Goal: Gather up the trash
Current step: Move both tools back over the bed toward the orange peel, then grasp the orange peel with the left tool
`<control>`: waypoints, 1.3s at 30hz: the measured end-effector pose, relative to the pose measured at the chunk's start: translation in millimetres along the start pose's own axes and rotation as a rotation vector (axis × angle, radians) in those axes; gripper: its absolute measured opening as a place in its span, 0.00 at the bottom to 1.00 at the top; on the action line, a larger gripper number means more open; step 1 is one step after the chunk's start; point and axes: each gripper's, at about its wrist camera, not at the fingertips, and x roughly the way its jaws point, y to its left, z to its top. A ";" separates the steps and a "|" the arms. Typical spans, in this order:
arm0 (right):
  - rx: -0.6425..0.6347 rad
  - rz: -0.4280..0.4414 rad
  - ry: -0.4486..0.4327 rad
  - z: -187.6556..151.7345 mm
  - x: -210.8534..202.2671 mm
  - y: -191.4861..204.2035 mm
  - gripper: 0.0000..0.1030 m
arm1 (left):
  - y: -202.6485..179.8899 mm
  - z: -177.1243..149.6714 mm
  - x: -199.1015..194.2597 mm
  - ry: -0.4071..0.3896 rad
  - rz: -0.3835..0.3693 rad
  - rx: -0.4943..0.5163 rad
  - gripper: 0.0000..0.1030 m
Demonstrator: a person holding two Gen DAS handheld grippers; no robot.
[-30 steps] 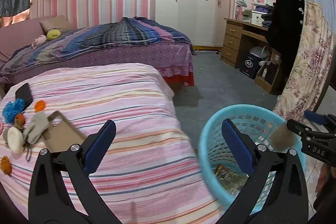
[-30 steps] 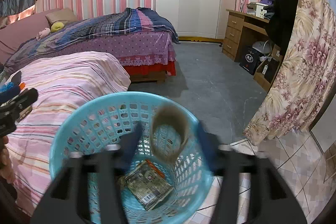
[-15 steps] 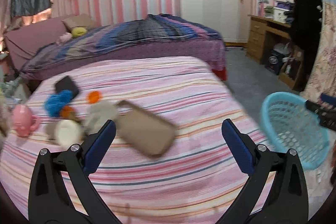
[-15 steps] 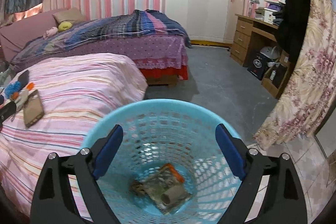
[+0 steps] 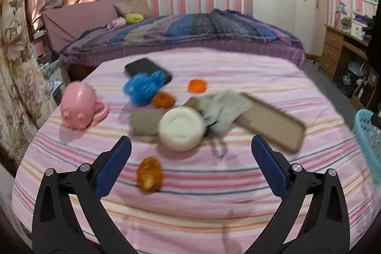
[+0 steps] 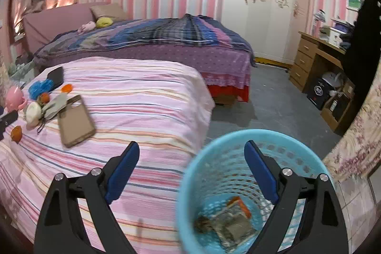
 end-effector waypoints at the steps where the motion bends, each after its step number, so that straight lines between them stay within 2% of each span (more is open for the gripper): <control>1: -0.008 0.006 -0.001 0.6 1.0 6.6 0.85 | 4.9 -0.9 2.5 0.008 0.009 0.002 0.95; 4: -0.032 0.027 0.000 2.5 6.2 29.1 0.85 | 20.9 -5.1 6.3 0.023 0.019 -0.017 0.95; 11: -0.037 0.058 0.021 2.5 19.4 58.7 0.85 | 53.2 -13.1 19.9 0.094 -0.039 -0.133 0.94; 16: -0.035 0.072 0.033 3.5 27.0 74.5 0.85 | 61.8 -19.7 37.9 0.145 -0.038 -0.147 0.94; 19: -0.030 0.078 0.038 3.4 31.8 80.3 0.85 | 61.8 -21.5 47.5 0.168 -0.033 -0.130 0.86; 23: -0.037 0.083 0.047 2.9 36.7 86.0 0.85 | 56.4 -25.6 59.5 0.229 -0.034 -0.095 0.67; 25: -0.045 0.084 0.050 2.8 38.1 89.2 0.85 | 54.2 -25.7 58.6 0.222 -0.032 -0.082 0.61; 27: -0.054 0.088 0.053 2.2 39.4 93.2 0.85 | 52.5 -24.7 57.4 0.218 -0.046 -0.072 0.46; 30: -0.060 0.092 0.053 1.6 40.5 96.8 0.85 | 51.5 -24.1 56.5 0.221 -0.053 -0.057 0.33; 34: -0.077 0.092 0.059 0.2 43.1 104.2 0.85 | 52.7 -21.9 50.6 0.217 -0.065 -0.052 0.29; 39: -0.106 0.105 0.050 0.5 40.6 117.8 0.85 | 66.4 -13.8 41.5 0.176 -0.016 -0.061 0.28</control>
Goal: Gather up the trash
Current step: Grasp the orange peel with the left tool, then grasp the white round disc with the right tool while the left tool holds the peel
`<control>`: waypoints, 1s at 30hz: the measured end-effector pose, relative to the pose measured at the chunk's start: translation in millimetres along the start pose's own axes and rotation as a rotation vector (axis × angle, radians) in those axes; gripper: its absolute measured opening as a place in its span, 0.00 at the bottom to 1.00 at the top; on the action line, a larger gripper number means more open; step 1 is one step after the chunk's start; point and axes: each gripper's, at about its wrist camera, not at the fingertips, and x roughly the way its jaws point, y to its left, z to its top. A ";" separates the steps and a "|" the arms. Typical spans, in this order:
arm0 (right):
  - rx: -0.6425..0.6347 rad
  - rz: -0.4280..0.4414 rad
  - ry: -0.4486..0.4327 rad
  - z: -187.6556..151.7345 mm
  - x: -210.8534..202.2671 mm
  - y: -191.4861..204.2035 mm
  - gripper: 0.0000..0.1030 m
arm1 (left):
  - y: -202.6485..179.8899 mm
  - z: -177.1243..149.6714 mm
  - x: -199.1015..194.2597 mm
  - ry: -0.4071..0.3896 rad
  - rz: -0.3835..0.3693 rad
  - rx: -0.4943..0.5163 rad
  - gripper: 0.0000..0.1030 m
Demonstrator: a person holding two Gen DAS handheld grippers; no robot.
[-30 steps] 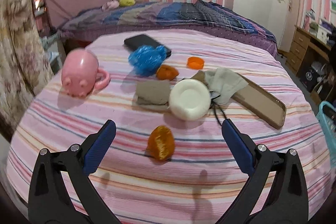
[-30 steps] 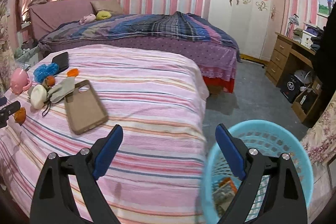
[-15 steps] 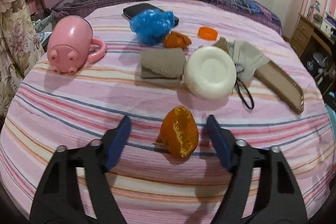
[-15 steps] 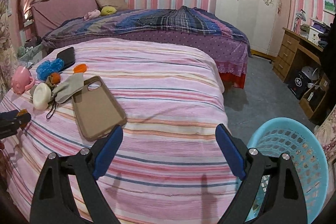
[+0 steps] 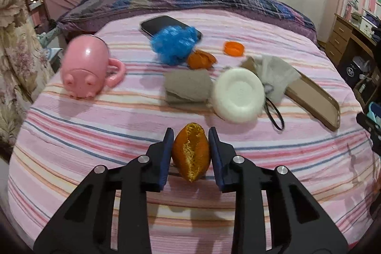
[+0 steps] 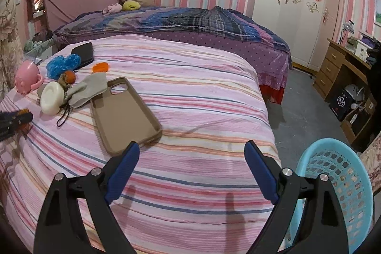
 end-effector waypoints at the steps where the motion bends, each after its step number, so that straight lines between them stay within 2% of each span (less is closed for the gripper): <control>1: -0.004 0.008 -0.004 0.7 -1.3 4.3 0.85 | 2.7 1.4 -1.0 -0.008 0.012 -0.001 0.28; 9: -0.068 0.041 -0.005 3.6 -3.1 40.7 0.85 | 35.9 8.3 -14.2 -0.064 0.091 -0.030 0.28; 17: -0.107 0.083 0.003 8.7 -2.6 86.5 0.85 | 75.4 2.9 -15.7 -0.080 0.139 -0.050 0.28; 25: -0.132 0.128 0.019 21.8 4.1 135.8 0.85 | 118.9 -1.4 -20.0 -0.083 0.145 -0.152 0.28; 30: -0.139 0.148 0.024 27.0 7.6 157.0 0.85 | 123.8 -0.1 -18.8 -0.093 0.167 -0.150 0.28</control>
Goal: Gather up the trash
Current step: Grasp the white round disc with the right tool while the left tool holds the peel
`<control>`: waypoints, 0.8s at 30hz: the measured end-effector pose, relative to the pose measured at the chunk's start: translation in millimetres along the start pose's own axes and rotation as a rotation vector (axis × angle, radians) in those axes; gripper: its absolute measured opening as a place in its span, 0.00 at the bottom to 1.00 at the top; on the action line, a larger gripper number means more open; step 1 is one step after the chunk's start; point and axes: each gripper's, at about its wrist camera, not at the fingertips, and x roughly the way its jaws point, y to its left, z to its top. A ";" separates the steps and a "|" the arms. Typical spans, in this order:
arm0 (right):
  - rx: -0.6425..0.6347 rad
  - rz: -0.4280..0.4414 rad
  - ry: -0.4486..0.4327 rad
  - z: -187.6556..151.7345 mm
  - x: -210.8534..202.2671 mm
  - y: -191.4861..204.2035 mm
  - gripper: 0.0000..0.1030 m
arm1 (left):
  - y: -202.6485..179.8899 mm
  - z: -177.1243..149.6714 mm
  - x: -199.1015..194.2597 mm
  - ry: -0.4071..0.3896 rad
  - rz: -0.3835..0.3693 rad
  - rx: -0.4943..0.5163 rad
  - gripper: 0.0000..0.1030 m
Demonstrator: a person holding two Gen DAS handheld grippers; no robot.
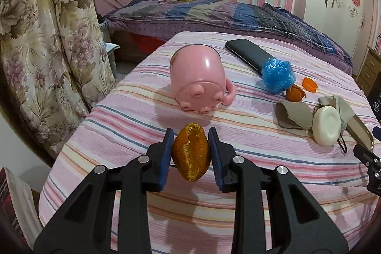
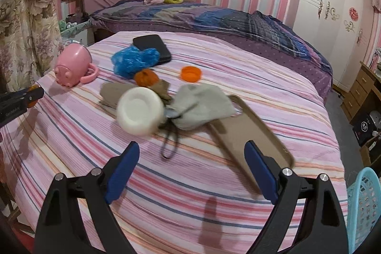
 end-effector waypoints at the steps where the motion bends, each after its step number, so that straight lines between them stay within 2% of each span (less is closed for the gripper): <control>1: -0.002 0.005 0.000 1.4 1.2 4.6 0.85 | 0.5 1.0 -0.2 -0.003 -0.002 -0.001 0.28; 10: -0.027 0.027 0.021 10.2 16.6 30.1 0.85 | 9.6 4.9 0.8 -0.010 0.006 -0.041 0.28; 21: -0.107 0.006 0.028 28.7 38.2 61.7 0.84 | 14.4 7.3 3.4 0.000 0.008 -0.077 0.28; 24: -0.142 0.005 0.042 31.4 44.8 67.0 0.72 | 13.2 8.3 2.8 -0.001 0.003 -0.078 0.28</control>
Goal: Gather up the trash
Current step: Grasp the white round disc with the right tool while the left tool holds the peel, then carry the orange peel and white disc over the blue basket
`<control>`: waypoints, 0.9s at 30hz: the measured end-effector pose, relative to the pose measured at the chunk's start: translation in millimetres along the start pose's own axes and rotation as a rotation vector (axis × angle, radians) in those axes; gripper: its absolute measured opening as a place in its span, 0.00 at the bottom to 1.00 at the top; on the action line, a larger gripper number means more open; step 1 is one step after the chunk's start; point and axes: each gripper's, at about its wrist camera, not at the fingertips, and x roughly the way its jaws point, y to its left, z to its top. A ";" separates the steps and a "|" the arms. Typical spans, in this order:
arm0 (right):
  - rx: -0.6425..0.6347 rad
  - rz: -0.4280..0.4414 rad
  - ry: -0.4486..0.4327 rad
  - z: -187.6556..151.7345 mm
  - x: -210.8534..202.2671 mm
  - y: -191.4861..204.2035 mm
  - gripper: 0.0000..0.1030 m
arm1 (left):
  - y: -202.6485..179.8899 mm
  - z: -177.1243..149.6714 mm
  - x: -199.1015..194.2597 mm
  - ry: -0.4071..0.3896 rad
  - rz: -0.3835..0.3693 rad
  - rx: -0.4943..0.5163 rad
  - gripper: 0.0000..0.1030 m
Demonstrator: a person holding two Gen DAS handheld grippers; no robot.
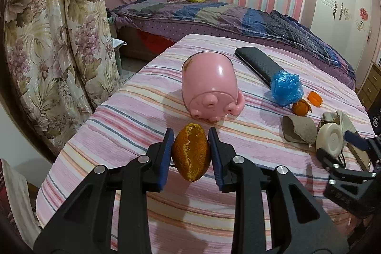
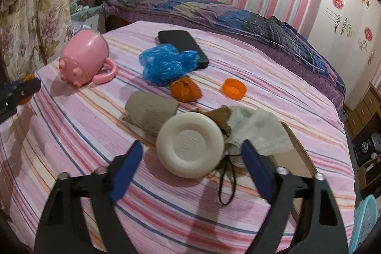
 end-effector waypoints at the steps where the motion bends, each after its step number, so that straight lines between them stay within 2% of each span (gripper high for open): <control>1: -0.008 0.000 0.006 0.9 2.1 1.0 0.69 | -1.0 0.0 0.1 0.001 0.001 0.003 0.28; 3: -0.014 0.002 0.022 2.7 8.3 1.9 0.67 | -2.7 0.7 -0.2 0.001 0.001 0.008 0.28; 5: -0.007 0.012 0.026 4.5 9.5 -0.2 0.60 | -5.0 1.0 -1.2 -0.002 0.003 0.015 0.28; 13: -0.033 0.015 -0.025 -5.5 -21.1 -14.4 0.59 | -13.0 2.3 -3.6 -0.004 -0.003 0.027 0.28; 20: 0.044 -0.040 -0.031 -31.2 -53.8 -64.7 0.59 | -32.7 2.1 -12.4 -0.016 -0.023 0.048 0.28; 27: 0.115 -0.083 -0.026 -61.6 -77.7 -118.6 0.59 | -68.1 -3.8 -21.3 -0.017 -0.051 0.096 0.28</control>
